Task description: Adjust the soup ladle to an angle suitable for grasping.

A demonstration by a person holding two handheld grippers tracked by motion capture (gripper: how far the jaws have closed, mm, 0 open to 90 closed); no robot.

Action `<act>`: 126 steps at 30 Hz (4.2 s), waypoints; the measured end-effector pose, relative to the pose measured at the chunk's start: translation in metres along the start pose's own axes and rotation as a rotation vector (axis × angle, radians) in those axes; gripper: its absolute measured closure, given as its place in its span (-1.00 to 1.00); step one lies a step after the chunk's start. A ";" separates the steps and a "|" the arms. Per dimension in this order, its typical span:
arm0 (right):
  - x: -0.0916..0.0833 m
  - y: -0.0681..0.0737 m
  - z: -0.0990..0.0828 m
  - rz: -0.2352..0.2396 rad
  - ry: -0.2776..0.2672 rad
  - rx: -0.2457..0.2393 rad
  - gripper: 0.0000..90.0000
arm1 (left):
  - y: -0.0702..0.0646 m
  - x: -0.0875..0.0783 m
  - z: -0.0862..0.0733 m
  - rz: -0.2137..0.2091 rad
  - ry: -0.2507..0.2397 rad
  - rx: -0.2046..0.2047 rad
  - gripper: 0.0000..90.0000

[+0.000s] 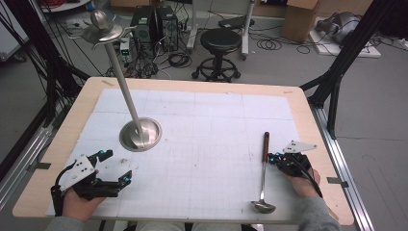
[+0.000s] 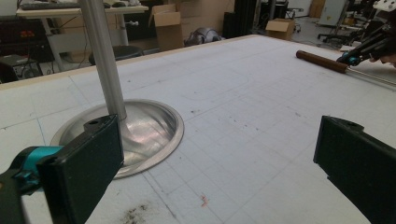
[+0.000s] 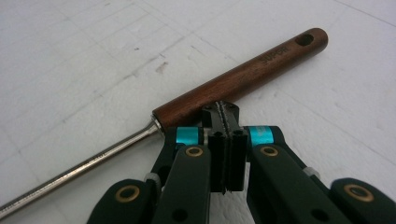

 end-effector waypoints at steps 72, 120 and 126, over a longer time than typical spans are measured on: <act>0.001 0.129 0.044 0.445 0.172 -0.364 1.00 | -0.005 0.004 0.007 -0.028 -0.023 -0.005 -0.96; -0.012 0.085 0.019 0.271 0.384 -0.442 1.00 | -0.003 0.007 0.006 -0.028 -0.021 -0.005 -0.96; -0.011 0.079 0.019 0.252 0.373 -0.434 1.00 | -0.003 0.006 0.006 -0.026 -0.022 -0.006 -0.96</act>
Point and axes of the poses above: each handheld gripper's, and its own axes: x roughly forward along the jaws, z roughly out of its top, y roughly to its left, the point moved 6 cm from there along x, roughly forward along the jaws, and after that the axes turned 1 degree about -y, right-handed, at the moved point
